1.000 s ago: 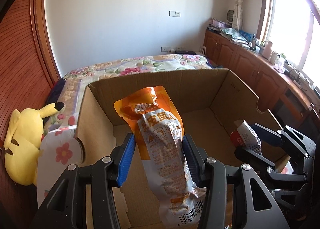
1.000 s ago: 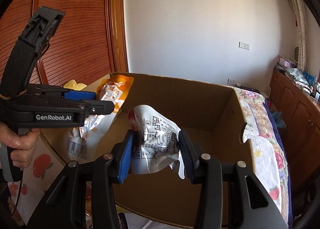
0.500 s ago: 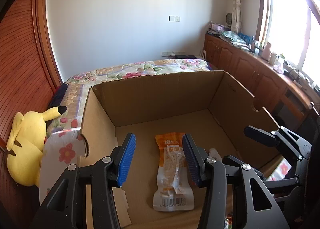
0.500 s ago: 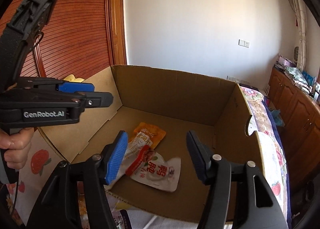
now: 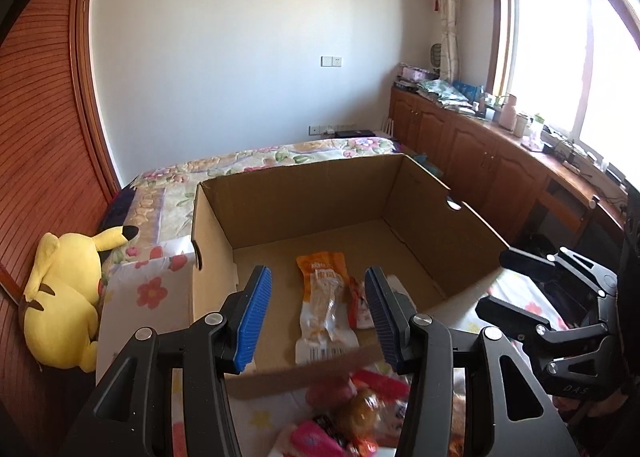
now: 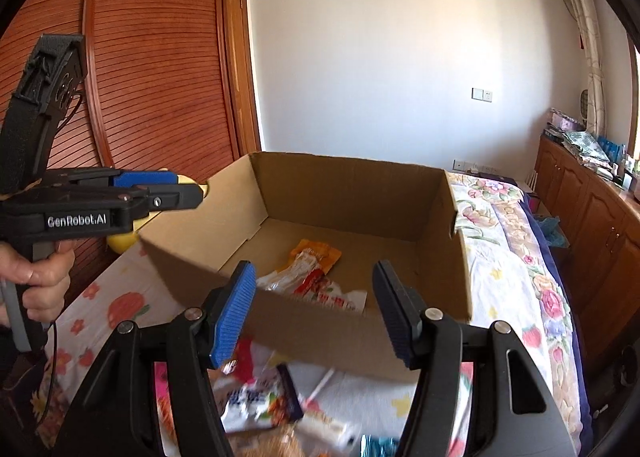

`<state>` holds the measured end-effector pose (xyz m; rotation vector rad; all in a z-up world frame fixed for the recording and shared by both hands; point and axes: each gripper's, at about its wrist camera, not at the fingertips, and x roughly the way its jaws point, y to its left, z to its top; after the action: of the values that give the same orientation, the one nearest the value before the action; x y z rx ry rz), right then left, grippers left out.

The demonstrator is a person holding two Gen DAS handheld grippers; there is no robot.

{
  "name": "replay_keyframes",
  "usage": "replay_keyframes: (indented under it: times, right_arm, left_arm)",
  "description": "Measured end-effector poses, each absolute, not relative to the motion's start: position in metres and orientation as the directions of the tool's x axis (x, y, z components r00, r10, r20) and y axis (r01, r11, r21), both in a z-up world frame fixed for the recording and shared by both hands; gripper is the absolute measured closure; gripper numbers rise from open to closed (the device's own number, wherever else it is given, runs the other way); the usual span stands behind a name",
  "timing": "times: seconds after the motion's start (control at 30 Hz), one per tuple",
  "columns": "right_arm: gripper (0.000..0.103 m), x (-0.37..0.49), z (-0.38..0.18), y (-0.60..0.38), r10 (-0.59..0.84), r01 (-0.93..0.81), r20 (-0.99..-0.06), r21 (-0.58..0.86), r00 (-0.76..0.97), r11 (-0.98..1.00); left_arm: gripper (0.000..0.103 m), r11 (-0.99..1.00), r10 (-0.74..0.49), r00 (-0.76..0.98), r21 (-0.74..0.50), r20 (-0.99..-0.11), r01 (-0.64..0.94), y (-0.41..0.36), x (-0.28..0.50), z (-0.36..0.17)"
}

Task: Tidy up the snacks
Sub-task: 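Grasp the pink-wrapped bread with the left tool while the right tool grasps the grain bar pack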

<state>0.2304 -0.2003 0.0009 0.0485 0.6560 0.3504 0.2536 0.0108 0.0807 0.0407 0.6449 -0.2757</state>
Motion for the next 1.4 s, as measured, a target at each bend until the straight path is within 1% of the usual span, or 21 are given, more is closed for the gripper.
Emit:
replay_keyframes:
  times: [0.2,0.5,0.63,0.8,1.23,1.4]
  right_arm:
    - [0.041,0.202,-0.013,-0.201,0.344,-0.311,-0.619,0.166,0.706,0.936]
    - [0.041,0.168,-0.047,-0.203,0.345,-0.303,-0.681,0.186,0.646,0.935]
    - [0.047,0.164,-0.063,-0.204,0.352,-0.309,-0.710,0.196,0.610,0.931]
    - [0.049,0.159,-0.075,-0.202,0.358,-0.323,-0.734,0.197,0.577,0.925]
    - [0.050,0.153,-0.094,-0.192,0.346,-0.361,-0.785,0.168,0.514,0.917]
    - [0.050,0.157,-0.096,-0.187,0.348,-0.375,-0.789,0.162,0.506,0.913]
  left_arm:
    - [0.052,0.958,-0.263,0.756,-0.065,-0.599,0.281,0.022,0.229,0.070]
    - [0.051,0.957,-0.262,0.713,-0.080,-0.651,0.279,0.030,0.223,0.037]
    - [0.051,0.958,-0.254,0.681,-0.081,-0.687,0.275,0.030,0.229,0.015]
    - [0.051,0.958,-0.250,0.653,-0.086,-0.715,0.272,0.032,0.240,-0.003]
    - [0.051,0.948,-0.259,0.632,-0.066,-0.731,0.311,0.005,0.244,-0.027]
    - [0.051,0.946,-0.255,0.633,-0.054,-0.731,0.320,-0.002,0.253,-0.031]
